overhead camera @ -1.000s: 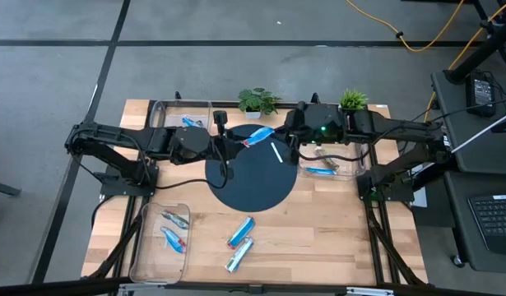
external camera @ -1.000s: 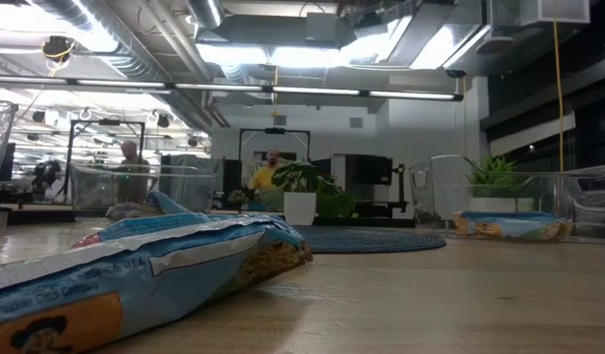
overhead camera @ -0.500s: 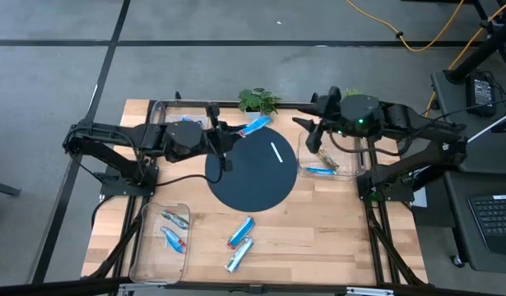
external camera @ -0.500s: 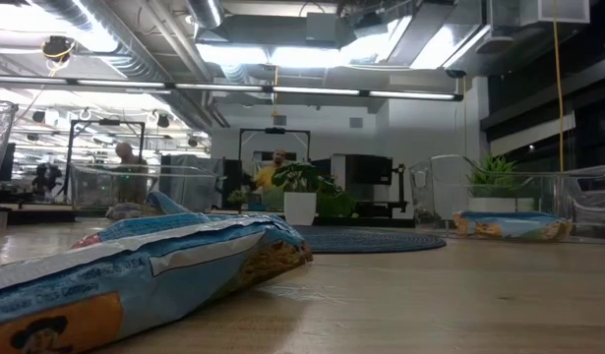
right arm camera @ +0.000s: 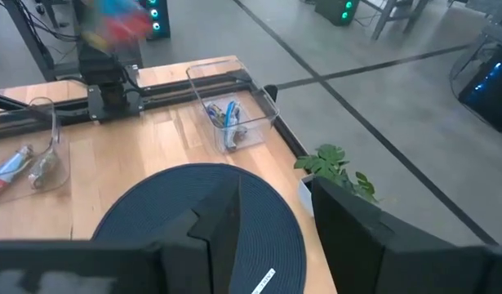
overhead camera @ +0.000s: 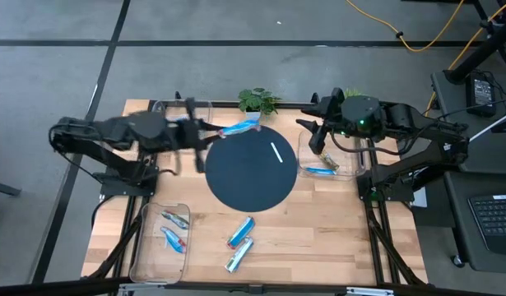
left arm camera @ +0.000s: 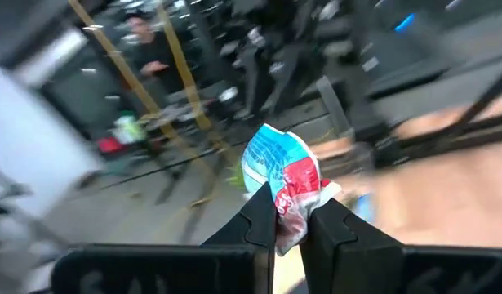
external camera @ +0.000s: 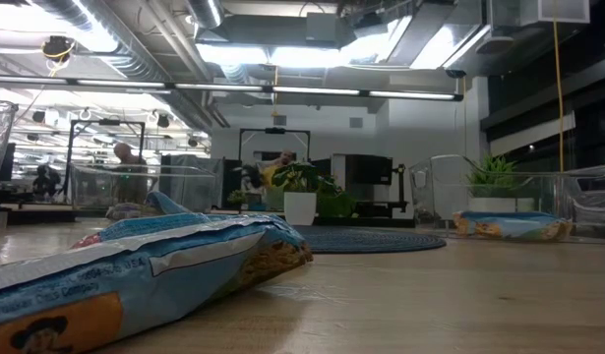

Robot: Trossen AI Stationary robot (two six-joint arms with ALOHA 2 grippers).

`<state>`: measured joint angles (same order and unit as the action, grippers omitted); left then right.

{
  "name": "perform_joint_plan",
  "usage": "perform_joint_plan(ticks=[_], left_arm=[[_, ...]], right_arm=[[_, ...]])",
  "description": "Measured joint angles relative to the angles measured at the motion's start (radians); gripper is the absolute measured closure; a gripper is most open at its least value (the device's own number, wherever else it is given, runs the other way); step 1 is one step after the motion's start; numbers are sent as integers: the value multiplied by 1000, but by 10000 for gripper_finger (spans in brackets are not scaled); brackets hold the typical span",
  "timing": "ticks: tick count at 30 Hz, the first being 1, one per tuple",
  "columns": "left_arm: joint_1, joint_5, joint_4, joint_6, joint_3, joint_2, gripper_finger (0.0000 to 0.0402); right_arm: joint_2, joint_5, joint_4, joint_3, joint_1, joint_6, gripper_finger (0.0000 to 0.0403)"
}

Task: Pick and place Granola Bars by type
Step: Put the red granola bar into the bottom transparent bin

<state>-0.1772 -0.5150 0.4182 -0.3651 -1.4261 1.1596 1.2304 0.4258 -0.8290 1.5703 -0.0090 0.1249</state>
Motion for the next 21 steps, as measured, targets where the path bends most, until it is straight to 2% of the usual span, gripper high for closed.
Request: perform_joint_plan(ticks=[4, 11, 21], left_arm=[[-1, 144, 79, 122, -2, -80, 376], [-1, 279, 173, 195, -2, -159, 376], [-1, 297, 444, 407, -1, -296, 375]], right_arm=[[0, 0, -15, 0, 0, -2, 248], [0, 0, -14, 0, 0, -3, 248], [2, 1, -14, 0, 0, 2, 248]])
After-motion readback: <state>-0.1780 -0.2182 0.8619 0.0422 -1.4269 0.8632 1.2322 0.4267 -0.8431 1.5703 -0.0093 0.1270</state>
